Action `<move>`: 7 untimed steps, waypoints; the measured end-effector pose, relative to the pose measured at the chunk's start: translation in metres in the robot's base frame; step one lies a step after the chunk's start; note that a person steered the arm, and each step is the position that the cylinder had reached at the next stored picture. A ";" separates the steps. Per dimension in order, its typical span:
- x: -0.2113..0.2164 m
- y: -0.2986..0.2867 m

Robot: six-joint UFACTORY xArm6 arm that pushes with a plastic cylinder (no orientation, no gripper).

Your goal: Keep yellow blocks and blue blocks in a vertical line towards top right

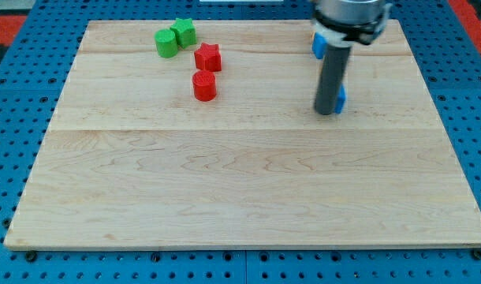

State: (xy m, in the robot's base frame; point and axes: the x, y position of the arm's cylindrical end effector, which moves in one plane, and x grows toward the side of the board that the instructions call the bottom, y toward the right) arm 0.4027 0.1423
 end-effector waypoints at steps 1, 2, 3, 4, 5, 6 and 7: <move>0.008 0.011; 0.031 0.046; 0.005 0.058; -0.004 0.034; -0.020 0.025; -0.016 0.025; -0.018 0.027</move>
